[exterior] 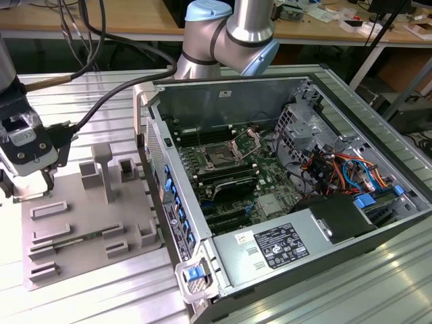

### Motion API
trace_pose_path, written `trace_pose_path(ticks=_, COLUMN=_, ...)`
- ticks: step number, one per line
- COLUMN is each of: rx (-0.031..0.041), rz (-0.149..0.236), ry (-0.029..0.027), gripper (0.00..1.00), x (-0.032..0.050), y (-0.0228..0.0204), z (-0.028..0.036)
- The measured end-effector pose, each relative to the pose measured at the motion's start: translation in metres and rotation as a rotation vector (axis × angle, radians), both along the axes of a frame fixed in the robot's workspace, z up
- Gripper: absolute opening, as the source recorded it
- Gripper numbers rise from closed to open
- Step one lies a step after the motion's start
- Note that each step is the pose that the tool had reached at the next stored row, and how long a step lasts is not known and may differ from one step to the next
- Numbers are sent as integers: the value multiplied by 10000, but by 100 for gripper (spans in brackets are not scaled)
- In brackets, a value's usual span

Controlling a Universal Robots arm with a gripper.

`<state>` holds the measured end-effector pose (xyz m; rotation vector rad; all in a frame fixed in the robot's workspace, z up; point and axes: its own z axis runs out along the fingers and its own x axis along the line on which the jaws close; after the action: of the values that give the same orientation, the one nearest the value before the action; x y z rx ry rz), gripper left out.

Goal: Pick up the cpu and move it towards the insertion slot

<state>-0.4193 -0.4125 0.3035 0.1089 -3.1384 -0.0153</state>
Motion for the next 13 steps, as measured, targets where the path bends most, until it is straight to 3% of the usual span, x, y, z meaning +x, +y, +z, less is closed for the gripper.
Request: trace_pose_path(ticks=13, rx=-1, rz=0, ry=1, gripper=53, x=0, y=0, z=92)
